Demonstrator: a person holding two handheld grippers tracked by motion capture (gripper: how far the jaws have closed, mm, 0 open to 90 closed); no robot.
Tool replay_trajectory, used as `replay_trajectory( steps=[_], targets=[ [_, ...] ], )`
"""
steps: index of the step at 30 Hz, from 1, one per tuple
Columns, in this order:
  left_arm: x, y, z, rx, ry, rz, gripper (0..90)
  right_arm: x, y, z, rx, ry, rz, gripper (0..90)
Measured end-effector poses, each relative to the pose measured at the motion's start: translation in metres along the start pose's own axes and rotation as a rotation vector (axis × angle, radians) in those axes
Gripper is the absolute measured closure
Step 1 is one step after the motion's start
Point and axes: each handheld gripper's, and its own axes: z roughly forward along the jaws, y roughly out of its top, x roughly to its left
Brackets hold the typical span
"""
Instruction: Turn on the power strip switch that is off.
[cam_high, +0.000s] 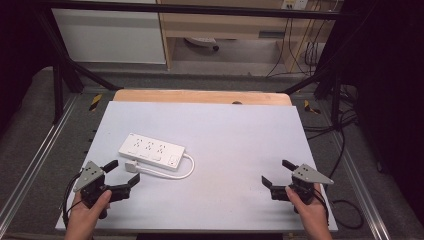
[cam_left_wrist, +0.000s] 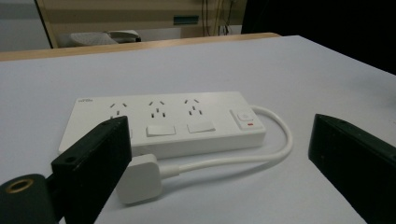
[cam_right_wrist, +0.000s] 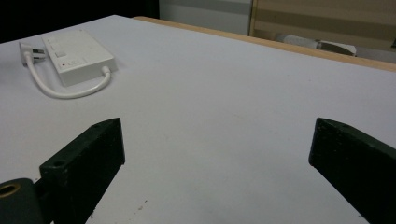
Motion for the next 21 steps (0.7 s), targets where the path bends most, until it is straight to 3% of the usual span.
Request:
replay_trajectory(
  steps=[10, 21],
  targets=[
    [-0.002, 0.0, 0.0, 0.008, -0.004, 0.001, 6.4, 0.001, 0.0, 0.002, 0.012, -0.023, -0.02, 3.6],
    [-0.006, 0.0, 0.001, 0.022, -0.021, -0.019, 6.7, 0.006, 0.002, 0.016, 0.052, 0.0, -0.045, 3.8]
  ],
)
